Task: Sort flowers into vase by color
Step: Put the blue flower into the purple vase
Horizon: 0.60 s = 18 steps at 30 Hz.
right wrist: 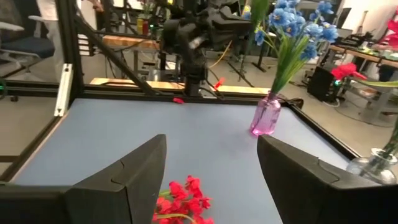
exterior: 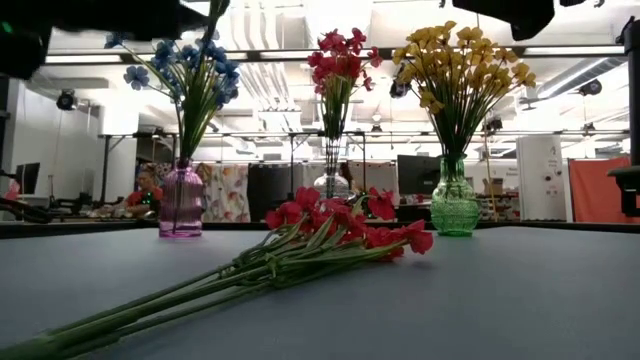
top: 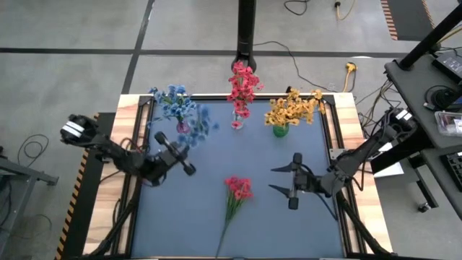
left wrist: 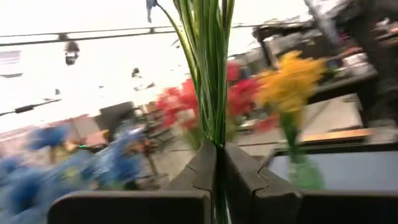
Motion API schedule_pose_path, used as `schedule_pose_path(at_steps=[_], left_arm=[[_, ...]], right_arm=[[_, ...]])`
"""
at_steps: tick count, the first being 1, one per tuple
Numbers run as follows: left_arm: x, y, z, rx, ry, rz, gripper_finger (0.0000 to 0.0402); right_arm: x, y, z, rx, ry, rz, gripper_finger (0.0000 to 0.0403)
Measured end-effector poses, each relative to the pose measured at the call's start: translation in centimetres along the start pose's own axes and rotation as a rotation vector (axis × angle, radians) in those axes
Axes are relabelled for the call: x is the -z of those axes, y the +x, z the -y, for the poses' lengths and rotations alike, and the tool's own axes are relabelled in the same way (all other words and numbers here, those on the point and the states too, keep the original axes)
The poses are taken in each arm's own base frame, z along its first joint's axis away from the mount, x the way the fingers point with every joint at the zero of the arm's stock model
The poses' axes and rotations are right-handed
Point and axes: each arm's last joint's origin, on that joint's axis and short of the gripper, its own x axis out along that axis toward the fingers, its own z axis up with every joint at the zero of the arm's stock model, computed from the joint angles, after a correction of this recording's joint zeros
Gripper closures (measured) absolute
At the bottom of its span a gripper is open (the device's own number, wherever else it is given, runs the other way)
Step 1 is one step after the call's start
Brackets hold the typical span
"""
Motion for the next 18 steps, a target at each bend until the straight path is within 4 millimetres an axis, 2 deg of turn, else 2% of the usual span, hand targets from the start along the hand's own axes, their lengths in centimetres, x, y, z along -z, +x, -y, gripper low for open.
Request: schedule_pose_path(at_steps=[6, 10, 14, 18], left_arm=[[3.2, 1.0, -4.3, -0.065, 0.021, 0.071, 0.0401], [4.2, 1.6, -6.3, -0.079, -0.030, 0.147, 0.0401], [5.3, 2.6, -7.1, -0.084, -0.079, 0.123, 0.0401], [6.6, 3.1, -6.9, -0.067, -0.094, 0.042, 0.0401]], right_arm=[[0.1, 0.6, 0.7, 0.040, -0.011, -0.010, 0.0158], [0.1, 1.1, 1.3, 0.071, -0.026, -0.015, 0.0158], [0.1, 1.8, 2.3, 0.119, -0.033, -0.021, 0.0158], [0.1, 2.5, 3.3, 0.171, -0.030, -0.025, 0.0158]])
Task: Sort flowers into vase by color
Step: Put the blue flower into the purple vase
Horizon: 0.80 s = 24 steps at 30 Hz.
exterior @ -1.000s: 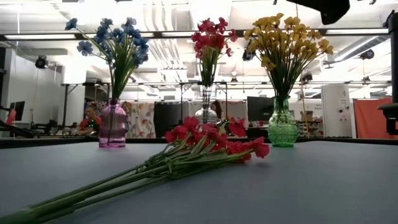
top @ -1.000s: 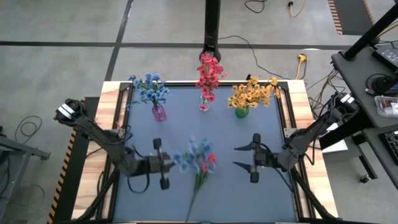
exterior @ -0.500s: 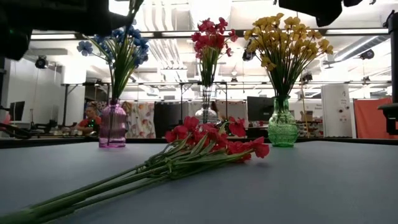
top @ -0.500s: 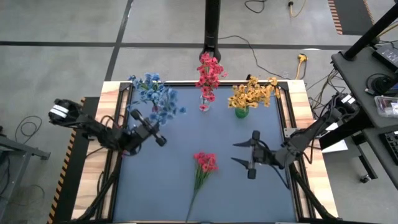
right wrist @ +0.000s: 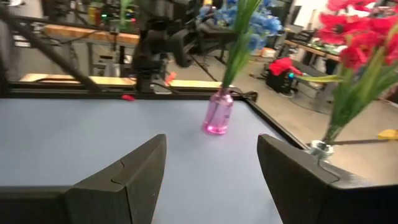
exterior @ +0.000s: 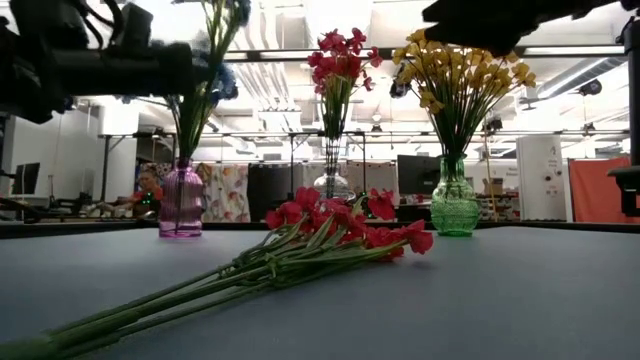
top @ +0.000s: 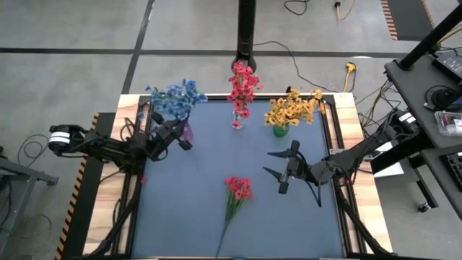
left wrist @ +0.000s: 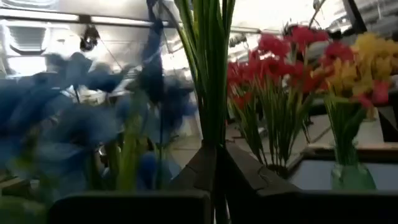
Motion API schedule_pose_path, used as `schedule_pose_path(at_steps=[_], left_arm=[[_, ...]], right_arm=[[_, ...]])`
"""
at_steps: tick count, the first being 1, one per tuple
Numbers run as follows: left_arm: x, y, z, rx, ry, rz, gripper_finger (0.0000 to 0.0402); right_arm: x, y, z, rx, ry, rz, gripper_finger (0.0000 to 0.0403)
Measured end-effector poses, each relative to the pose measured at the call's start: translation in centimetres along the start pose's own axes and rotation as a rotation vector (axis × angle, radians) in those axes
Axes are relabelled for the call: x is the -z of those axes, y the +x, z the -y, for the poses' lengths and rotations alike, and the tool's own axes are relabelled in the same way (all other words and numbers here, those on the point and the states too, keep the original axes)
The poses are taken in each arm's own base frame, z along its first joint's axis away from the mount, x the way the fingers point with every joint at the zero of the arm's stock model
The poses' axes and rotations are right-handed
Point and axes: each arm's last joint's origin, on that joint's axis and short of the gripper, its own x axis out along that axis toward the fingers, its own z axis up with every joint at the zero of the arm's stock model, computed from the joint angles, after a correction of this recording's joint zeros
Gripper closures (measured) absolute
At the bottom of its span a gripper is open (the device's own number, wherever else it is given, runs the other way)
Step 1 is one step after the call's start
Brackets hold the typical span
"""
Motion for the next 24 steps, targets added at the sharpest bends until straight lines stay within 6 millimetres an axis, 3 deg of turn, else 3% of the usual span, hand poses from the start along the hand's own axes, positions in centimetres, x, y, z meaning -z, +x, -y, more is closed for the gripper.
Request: schedule_pose_path(at_steps=[15, 24], left_arm=[[0.2, 0.0, 0.1, -0.018, 0.122, -0.018, 0.0401], [-0.1, -0.1, -0.6, -0.168, 0.063, -0.056, 0.0401]], right_arm=[[0.1, 1.8, 2.2, 0.074, 0.003, -0.014, 0.0158], [-0.8, 2.2, 2.5, 0.090, 0.025, 0.005, 0.0158]])
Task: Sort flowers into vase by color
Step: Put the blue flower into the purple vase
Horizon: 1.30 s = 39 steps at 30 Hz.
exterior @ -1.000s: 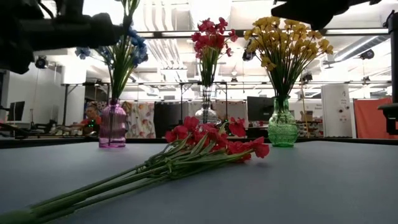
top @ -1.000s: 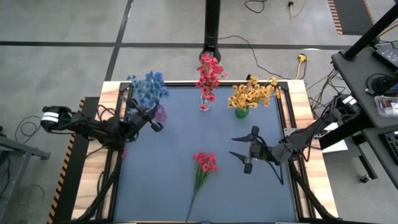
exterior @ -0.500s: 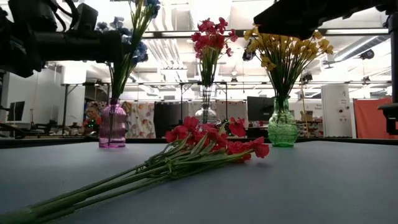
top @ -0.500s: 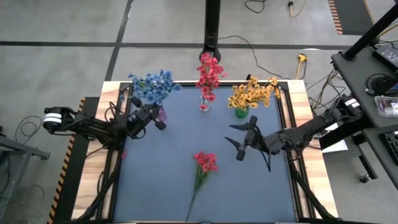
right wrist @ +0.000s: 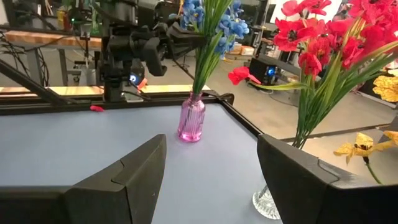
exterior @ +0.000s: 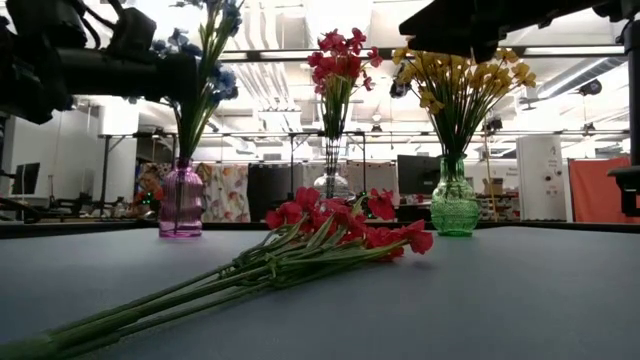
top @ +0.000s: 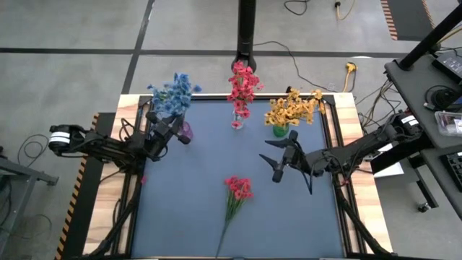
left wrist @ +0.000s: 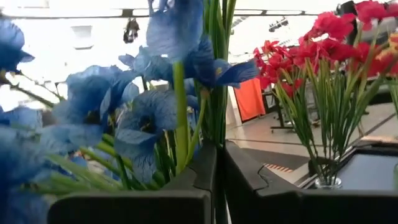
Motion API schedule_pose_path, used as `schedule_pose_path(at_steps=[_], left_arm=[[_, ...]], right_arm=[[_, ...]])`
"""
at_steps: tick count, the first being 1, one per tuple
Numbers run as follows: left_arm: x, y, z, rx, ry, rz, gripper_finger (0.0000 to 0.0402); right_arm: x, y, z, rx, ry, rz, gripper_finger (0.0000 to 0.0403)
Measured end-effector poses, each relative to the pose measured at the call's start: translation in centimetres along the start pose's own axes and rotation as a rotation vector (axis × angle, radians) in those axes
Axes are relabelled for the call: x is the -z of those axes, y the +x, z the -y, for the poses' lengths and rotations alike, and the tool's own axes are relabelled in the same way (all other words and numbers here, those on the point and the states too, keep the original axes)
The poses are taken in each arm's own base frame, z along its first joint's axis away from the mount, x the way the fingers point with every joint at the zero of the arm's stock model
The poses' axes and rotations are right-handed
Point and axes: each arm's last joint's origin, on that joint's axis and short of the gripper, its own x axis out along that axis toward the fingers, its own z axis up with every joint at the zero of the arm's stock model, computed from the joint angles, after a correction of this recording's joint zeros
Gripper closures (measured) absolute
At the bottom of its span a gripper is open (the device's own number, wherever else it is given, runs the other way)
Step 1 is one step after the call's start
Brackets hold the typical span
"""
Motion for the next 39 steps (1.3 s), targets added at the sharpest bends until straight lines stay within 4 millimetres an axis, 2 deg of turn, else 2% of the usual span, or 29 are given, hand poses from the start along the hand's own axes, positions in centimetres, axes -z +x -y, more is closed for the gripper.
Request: schedule_pose_path(at_steps=[5, 14, 32, 39], left_arm=[[0.1, 0.0, 0.1, -0.003, -0.060, -0.011, 0.0401], [0.5, 0.1, 0.2, -0.012, -0.009, -0.029, 0.0401], [1.3, 1.3, -0.8, -0.016, 0.018, -0.006, 0.0401], [2.0, 1.4, -0.4, 0.013, 0.015, -0.031, 0.0401]], right_arm=[[-0.1, 0.0, 0.0, 0.000, -0.002, 0.003, 0.0158], [-0.4, 0.1, 0.0, 0.001, 0.011, 0.008, 0.0158], [-0.5, 0.1, 0.0, 0.004, 0.029, 0.010, 0.0158], [-0.5, 0.1, 0.0, 0.004, 0.028, 0.010, 0.0158]])
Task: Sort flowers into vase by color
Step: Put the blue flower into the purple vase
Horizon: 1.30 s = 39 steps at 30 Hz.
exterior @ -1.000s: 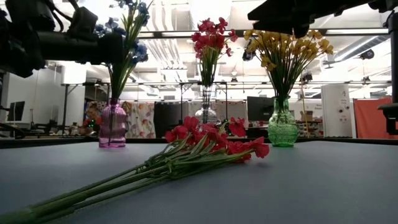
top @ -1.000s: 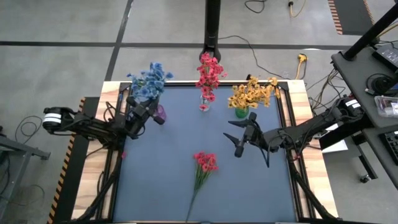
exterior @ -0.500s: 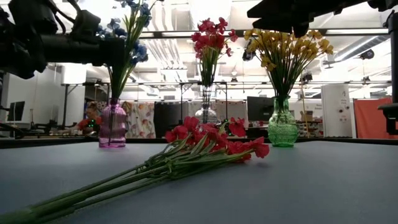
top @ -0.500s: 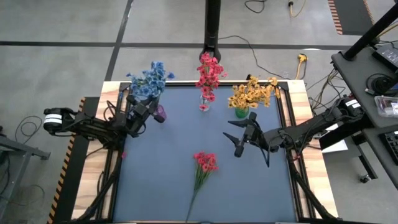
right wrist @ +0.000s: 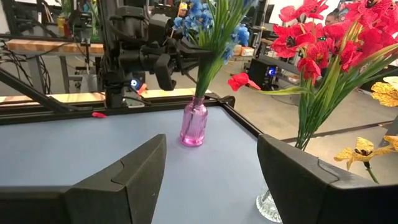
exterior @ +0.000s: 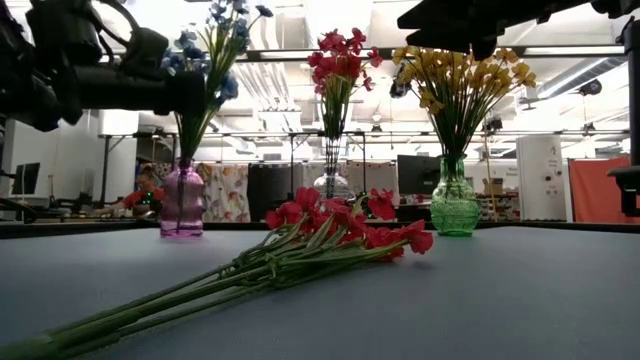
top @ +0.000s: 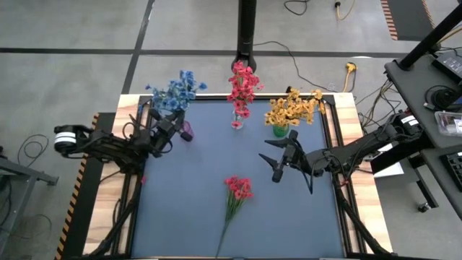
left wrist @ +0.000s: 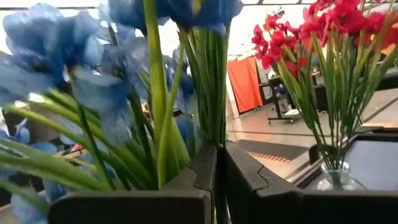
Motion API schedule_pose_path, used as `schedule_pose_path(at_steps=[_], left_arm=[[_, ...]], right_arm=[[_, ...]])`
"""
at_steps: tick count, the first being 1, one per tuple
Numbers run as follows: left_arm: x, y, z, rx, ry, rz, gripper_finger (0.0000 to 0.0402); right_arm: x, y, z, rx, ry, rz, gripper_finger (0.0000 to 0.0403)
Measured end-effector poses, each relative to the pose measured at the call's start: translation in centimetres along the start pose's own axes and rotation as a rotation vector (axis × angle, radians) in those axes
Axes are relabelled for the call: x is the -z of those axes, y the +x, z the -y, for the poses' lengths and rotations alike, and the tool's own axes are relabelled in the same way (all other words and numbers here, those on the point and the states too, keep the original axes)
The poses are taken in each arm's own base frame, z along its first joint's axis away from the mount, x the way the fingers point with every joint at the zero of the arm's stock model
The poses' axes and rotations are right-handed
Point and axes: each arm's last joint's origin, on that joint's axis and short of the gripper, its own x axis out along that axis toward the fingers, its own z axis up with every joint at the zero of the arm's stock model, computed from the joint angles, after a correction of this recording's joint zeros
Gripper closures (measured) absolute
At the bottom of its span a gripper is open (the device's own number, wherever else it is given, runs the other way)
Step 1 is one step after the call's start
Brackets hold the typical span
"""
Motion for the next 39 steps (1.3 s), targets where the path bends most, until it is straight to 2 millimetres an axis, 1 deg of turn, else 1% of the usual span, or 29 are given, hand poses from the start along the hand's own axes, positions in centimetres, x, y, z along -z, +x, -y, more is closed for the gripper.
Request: schedule_pose_path(at_steps=[8, 14, 39], left_arm=[[1.0, 0.1, 0.6, 0.017, -0.014, -0.049, 0.0401], [1.4, 0.1, 0.8, 0.025, -0.014, -0.066, 0.0401], [1.5, 0.1, 0.9, 0.027, -0.010, -0.072, 0.0401]], right_arm=[[0.0, 0.0, 0.0, 0.000, -0.009, 0.000, 0.0158], [0.1, 0.0, 0.0, 0.000, 0.002, -0.005, 0.0158], [0.3, 0.0, 0.0, 0.000, 0.000, -0.022, 0.0158]])
